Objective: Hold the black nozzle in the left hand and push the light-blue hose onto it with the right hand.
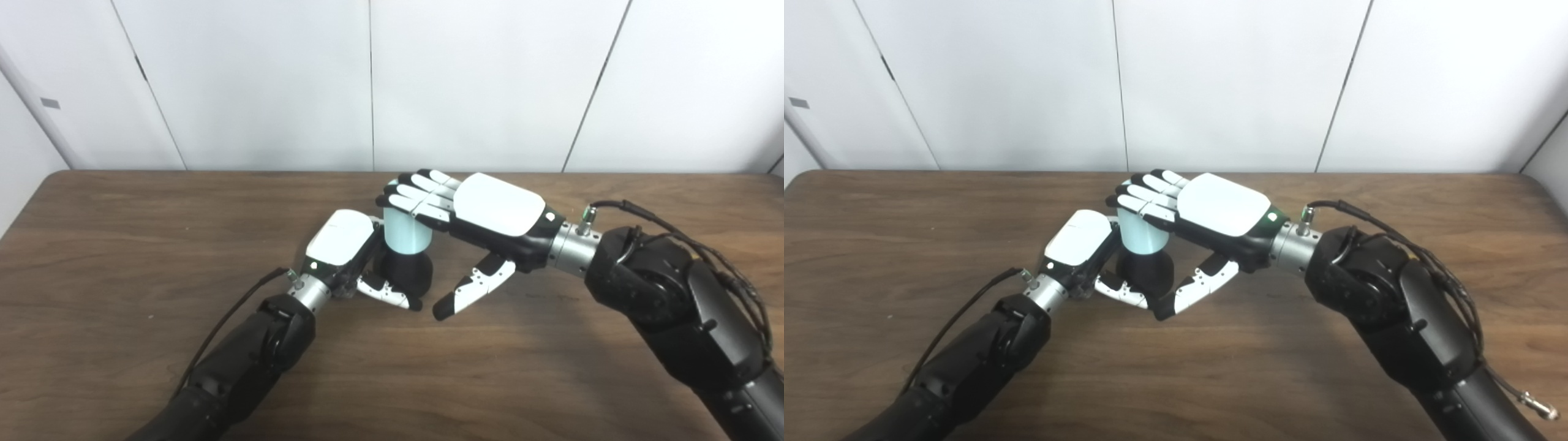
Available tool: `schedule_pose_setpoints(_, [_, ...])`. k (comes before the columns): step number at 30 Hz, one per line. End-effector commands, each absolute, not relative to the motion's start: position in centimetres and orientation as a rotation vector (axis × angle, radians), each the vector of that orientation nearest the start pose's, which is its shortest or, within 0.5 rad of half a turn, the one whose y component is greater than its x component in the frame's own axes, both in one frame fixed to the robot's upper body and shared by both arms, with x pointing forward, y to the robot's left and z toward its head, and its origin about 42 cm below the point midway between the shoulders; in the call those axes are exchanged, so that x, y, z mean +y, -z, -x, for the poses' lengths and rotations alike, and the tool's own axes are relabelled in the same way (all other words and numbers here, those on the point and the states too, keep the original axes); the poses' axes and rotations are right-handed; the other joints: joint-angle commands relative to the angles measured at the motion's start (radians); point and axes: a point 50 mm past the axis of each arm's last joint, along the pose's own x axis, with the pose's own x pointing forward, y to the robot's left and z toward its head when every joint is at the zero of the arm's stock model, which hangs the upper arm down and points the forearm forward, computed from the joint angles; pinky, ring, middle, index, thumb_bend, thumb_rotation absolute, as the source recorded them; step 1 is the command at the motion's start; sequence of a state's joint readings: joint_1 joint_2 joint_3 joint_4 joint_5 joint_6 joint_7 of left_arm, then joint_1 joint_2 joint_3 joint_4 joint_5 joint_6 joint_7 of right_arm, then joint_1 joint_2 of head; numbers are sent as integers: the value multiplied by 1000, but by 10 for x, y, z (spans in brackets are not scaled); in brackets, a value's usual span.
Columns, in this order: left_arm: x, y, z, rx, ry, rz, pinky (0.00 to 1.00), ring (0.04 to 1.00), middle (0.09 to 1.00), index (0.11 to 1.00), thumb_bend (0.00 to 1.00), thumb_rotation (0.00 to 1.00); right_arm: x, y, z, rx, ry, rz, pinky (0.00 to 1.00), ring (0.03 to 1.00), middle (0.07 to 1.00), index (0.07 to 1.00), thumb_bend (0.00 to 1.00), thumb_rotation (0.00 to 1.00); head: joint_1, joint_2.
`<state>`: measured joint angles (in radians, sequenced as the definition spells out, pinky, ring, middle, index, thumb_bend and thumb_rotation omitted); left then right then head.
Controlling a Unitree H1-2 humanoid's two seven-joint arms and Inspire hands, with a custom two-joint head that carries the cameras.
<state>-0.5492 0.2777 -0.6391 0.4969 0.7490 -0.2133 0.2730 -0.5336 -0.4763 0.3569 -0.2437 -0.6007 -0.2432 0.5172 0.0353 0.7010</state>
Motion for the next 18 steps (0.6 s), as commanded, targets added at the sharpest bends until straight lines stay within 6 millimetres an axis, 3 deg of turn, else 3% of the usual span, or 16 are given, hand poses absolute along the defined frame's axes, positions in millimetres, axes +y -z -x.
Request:
schedule_pose_setpoints(1, [147,-42,-361,-242,755,-1256,522,563,484,485,526,0,-184,-310,-361,-796,-784,1393,1000,1000,1000,1000,887,1000,2,3])
schedule_pose_setpoints(18, [148,-41,-359,-244,750,-1250,530,565,487,483,526,0,-188,-274,-359,-680,-824,1417,999,1000,1000,1000,889,1000,6,9])
